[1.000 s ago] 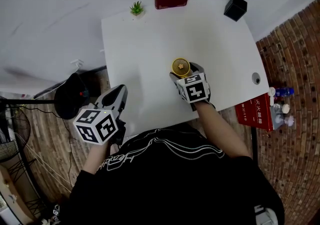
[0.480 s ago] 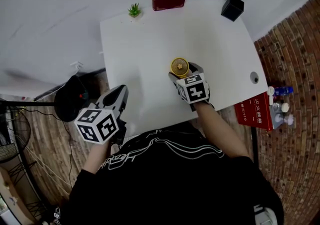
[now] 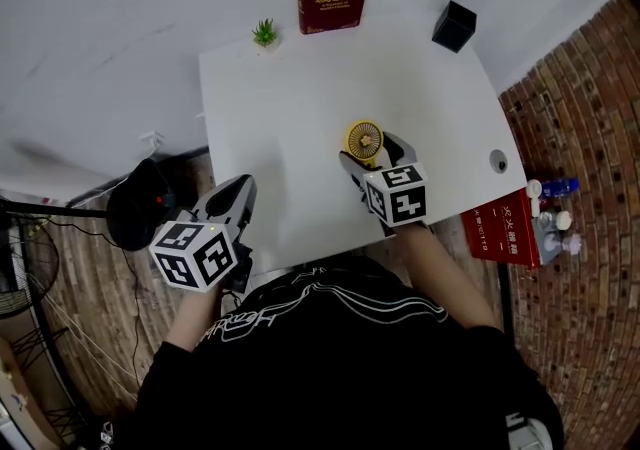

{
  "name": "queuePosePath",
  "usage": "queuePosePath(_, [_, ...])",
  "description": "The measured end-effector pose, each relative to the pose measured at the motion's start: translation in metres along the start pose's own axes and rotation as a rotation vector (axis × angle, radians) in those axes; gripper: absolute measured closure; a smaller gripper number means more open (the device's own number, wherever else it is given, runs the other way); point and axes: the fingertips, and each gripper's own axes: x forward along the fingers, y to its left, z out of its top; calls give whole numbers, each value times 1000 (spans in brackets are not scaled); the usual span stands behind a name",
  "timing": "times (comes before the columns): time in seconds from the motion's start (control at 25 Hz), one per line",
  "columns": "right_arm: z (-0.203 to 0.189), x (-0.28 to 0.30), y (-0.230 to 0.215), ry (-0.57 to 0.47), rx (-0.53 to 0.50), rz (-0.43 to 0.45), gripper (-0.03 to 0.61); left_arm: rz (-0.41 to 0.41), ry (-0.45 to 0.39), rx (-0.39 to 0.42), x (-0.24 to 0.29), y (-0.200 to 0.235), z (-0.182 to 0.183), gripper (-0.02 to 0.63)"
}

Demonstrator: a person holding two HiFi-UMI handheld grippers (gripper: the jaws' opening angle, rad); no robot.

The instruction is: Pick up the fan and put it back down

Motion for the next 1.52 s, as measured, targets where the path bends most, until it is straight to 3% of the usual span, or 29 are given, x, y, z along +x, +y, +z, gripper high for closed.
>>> queuePosePath(0.24, [26,-45,-1,-96,17,27,206,15,-34,-9,-11,-18,3,580])
queuePosePath(0.56, [52,-125,0,-195,-15,73,206,3,-95,-5,-28,-76,7,580])
queuePosePath(1.0, [30,-198,-8,-238,-42,76,206,-23,-128,36,-38,-141,-8,580])
queuePosePath(1.52, [28,-215,-13,-253,-48,74,206,-28,-118,57,-31,-156,-10,580])
